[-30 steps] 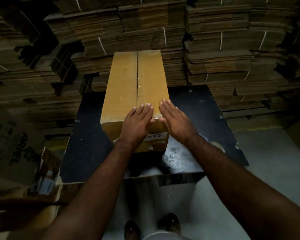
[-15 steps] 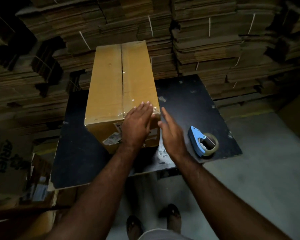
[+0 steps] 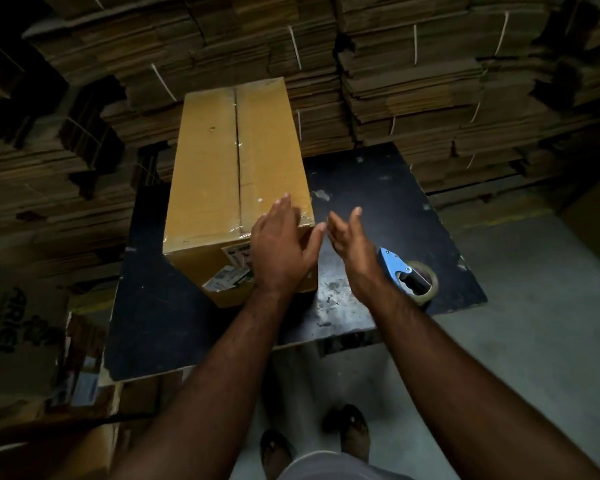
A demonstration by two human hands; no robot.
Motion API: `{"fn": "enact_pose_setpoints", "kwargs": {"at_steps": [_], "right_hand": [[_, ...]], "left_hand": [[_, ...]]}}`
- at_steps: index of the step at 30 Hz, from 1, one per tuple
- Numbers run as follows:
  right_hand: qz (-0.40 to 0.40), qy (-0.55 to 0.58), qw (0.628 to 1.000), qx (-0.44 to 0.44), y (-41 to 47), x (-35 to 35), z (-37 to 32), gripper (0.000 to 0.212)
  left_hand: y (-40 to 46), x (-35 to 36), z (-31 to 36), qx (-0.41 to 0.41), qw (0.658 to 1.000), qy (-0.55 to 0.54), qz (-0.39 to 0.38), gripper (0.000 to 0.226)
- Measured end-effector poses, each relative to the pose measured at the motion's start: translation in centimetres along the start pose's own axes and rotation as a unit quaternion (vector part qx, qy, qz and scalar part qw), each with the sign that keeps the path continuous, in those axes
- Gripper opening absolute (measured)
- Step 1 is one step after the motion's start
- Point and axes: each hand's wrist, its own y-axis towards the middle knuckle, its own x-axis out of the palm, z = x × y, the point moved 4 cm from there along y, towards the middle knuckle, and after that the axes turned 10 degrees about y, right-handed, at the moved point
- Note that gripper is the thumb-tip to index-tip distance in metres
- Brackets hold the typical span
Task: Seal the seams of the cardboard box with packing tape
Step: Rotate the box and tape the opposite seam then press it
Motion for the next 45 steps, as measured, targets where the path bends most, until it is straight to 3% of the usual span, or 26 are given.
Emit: {"fn": "enact_pose_setpoints", "kwargs": {"at_steps": [6,11,14,21,24,27,31,35,39,45], "right_hand": [[0.013,0.004,1.0,-0.006,-0.9,-0.8,0.4,0.071],[0.005,-0.004,0.999,-0.033,-1.4,-0.4,0.1,0.069],[0.005,-0.005,0.999,-0.038,-1.3,0.3,0.0,0.066],[0.011,-0.018,0.999,-0.045,-0.6,1.6,0.1,0.072],[0.026,-0.059,0.996,-0.062,-0.8,2.3,0.6,0.086],[0.043,-0.064,0.994,-0.08,-1.1,2.6,0.6,0.077],[0.082,-0.073,0.989,-0.101,-1.3,3.5,0.5,0.069],[0.095,-0.076,0.991,-0.06,-0.4,4.5,0.5,0.052],[0.04,-0.023,0.999,0.012,1.0,4.9,-1.8,0.069],[0.09,0.026,0.991,-0.093,-2.0,5.0,0.7,0.074]], "left_hand": [[0.1,1.5,0.8,0.031,0.99,0.134,0.015,0.045],[-0.3,0.8,-0.7,0.085,0.992,0.085,-0.035,0.075],[0.3,-0.4,-0.7,0.037,0.999,-0.014,0.004,0.063],[0.5,0.3,-1.5,0.118,0.991,0.069,-0.005,0.037],[0.2,0.1,-1.8,0.172,0.983,0.065,-0.027,0.044],[0.4,-0.3,-2.7,0.183,0.98,0.036,-0.072,0.054],[0.5,0.0,-1.9,0.138,0.989,0.047,-0.013,0.047],[-0.5,1.1,-1.7,0.152,0.986,0.056,0.024,0.047],[0.0,0.3,-2.1,0.178,0.984,0.011,0.001,0.061],[0.3,0.5,-2.4,0.191,0.981,-0.006,-0.014,0.075]]}}
